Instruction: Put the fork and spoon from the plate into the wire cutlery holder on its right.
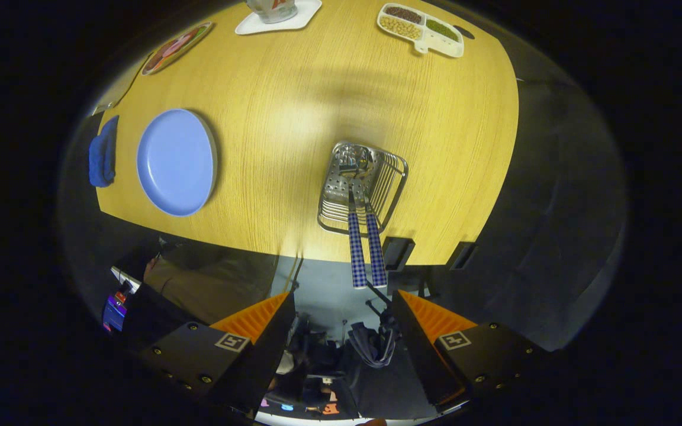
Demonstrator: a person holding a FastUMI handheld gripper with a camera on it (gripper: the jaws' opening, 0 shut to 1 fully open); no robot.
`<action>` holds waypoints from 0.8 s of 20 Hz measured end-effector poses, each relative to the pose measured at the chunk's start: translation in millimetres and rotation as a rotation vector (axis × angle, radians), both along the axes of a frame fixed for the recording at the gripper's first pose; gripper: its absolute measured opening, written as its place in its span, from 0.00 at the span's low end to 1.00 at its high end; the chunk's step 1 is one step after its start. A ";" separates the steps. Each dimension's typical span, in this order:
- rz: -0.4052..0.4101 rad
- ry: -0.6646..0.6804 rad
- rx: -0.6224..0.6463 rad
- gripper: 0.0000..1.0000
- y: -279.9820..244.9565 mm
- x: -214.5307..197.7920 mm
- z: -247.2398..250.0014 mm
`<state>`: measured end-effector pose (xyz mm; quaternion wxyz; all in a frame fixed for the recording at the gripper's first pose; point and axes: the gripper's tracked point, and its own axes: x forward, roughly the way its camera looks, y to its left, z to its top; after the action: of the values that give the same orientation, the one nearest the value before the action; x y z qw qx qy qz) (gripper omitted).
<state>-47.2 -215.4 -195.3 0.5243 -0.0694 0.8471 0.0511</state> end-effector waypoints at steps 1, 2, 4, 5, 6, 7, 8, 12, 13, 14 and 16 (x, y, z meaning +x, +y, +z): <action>-0.012 -0.041 0.017 0.99 7.5 0.6 1.2; -0.019 -0.088 0.030 0.99 14.6 1.9 3.8; -0.021 -0.206 0.048 1.00 29.2 7.3 10.8; -0.024 -0.280 0.050 1.00 35.5 11.6 14.4; -0.022 -0.364 0.052 1.00 42.2 15.7 16.7; -0.015 -0.444 0.056 1.00 51.0 20.8 19.7; -0.018 -0.528 0.069 1.00 61.7 23.9 23.6; -0.097 -0.839 0.176 0.99 120.0 34.4 42.9; -0.114 -0.912 0.175 1.00 126.9 38.9 48.1; -0.127 -0.993 0.175 1.00 130.5 44.4 54.6; -0.129 -1.164 0.166 0.99 137.7 56.6 71.3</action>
<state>9.4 -77.7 -124.0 0.9087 0.0070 0.4156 0.0389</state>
